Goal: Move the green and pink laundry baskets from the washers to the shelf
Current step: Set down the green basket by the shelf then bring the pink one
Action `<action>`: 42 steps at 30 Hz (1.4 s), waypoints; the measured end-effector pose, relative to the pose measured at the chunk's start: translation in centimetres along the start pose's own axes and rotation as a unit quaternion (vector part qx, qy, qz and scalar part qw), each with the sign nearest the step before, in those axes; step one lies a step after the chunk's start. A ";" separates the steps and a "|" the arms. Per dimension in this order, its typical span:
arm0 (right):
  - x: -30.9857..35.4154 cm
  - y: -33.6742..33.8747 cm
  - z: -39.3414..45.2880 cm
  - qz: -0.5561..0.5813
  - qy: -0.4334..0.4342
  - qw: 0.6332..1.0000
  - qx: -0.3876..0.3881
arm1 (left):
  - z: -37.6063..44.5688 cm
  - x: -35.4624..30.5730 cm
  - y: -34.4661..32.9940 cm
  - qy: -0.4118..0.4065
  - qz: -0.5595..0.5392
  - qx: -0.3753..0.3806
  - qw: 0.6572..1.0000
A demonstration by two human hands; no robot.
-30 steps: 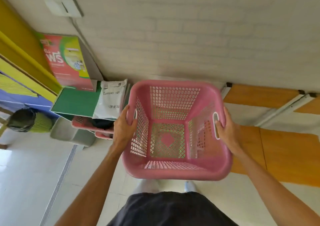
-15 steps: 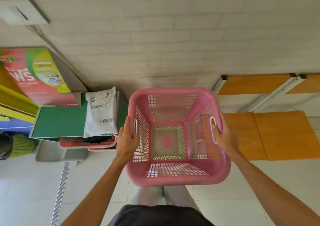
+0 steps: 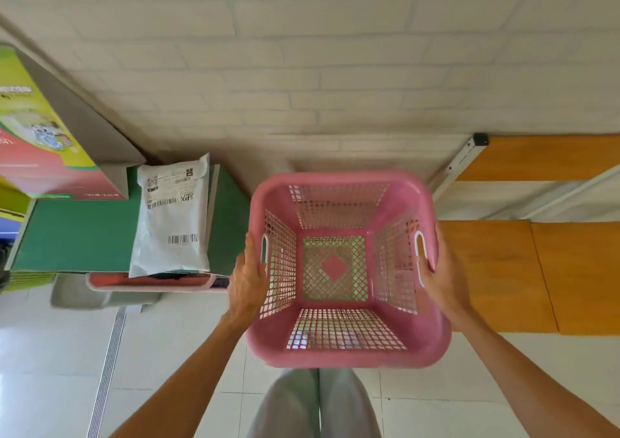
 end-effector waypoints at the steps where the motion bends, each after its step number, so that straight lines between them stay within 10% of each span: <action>1: -1.0 -1.3 0.4 -0.006 0.000 1.000 0.004 | 0.6 0.5 -1.2 -0.001 0.004 -0.001 1.000; 17: -12.6 -20.2 4.4 -0.030 -0.002 0.999 0.024 | 9.0 10.9 -16.1 -0.010 0.036 0.012 0.999; 42: -17.5 -25.0 5.3 -0.032 -0.034 0.996 0.078 | 11.4 14.6 -21.9 -0.021 0.052 0.072 0.996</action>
Point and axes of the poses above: each hand's wrist, its own z-axis towards the middle knuckle, its own y-axis out of the back of the hand, x = y × z, the point moved 3 cm from there along z, towards the middle knuckle, and after that the axes turned 2 degrees about -z, right-handed, at the moved point
